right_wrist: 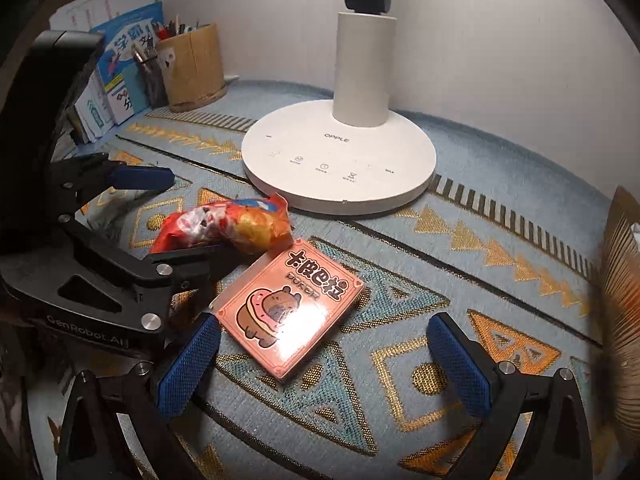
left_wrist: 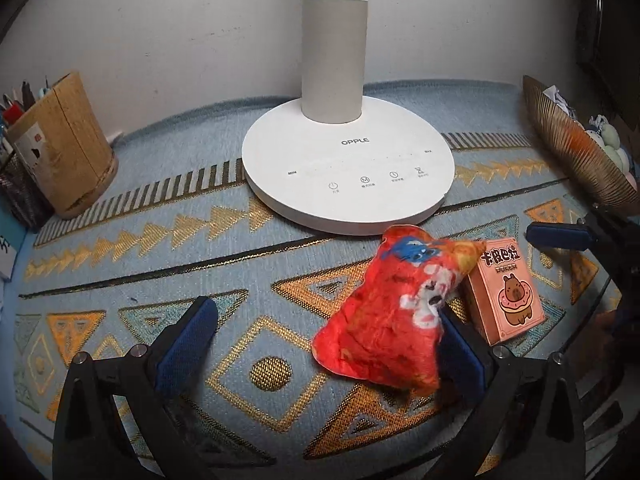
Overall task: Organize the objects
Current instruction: 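Move both tools back toward the red snack bag and pink card box, then grasp the red snack bag with the left tool while the right grasps the pink box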
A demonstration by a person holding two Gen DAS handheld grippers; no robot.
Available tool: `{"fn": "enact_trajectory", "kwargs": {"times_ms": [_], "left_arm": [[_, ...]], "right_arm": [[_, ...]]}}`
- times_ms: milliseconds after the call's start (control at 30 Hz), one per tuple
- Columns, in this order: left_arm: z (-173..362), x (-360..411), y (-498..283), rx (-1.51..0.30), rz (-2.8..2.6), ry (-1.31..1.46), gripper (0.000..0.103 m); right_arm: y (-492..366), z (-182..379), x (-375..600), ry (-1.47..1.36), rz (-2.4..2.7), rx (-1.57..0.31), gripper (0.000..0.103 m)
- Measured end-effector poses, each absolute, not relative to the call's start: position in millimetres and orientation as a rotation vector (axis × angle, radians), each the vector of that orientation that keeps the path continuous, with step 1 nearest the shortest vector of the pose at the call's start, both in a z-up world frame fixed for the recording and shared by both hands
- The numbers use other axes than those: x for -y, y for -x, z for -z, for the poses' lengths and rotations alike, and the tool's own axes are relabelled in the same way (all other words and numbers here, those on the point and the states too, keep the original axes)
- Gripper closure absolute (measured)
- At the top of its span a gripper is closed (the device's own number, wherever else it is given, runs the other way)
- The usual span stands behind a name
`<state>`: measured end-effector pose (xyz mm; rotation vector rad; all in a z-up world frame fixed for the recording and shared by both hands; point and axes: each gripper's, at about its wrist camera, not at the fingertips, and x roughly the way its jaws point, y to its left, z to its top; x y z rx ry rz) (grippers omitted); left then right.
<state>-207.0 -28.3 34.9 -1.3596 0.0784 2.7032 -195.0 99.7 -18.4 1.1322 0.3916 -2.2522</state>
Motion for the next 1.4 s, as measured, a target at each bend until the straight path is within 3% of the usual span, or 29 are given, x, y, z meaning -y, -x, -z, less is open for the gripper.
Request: {"fn": "enact_trajectory", "kwargs": {"times_ms": [700, 733, 767, 800, 867, 1100, 1400], "left_arm": [[-36, 28, 205, -0.079, -2.705, 1.363, 0.0], [-36, 29, 205, -0.078, -2.704, 1.363, 0.0], [-37, 29, 206, -0.065, -2.701, 1.357, 0.007], [-41, 27, 203, -0.051, -2.681, 1.316, 0.017], [-47, 19, 195, -0.056, -2.608, 1.231, 0.064], [-55, 12, 187, -0.015, -2.644, 1.178, 0.075], [-61, 30, 182, 0.168, -2.64, 1.076, 0.081]], "right_arm": [[198, 17, -98, -1.135, 2.251, -0.393, 0.0], [198, 17, -97, -1.131, 2.248, -0.392, 0.008], [195, 15, -97, -1.106, 2.237, -0.389, 0.038], [190, 11, -96, -1.066, 2.238, -0.386, 0.038], [187, 10, -97, -1.068, 2.232, -0.36, 0.038], [186, -2, -120, -1.005, 2.22, -0.193, 0.039], [181, -2, -118, -0.988, 2.23, -0.187, 0.038]]}}
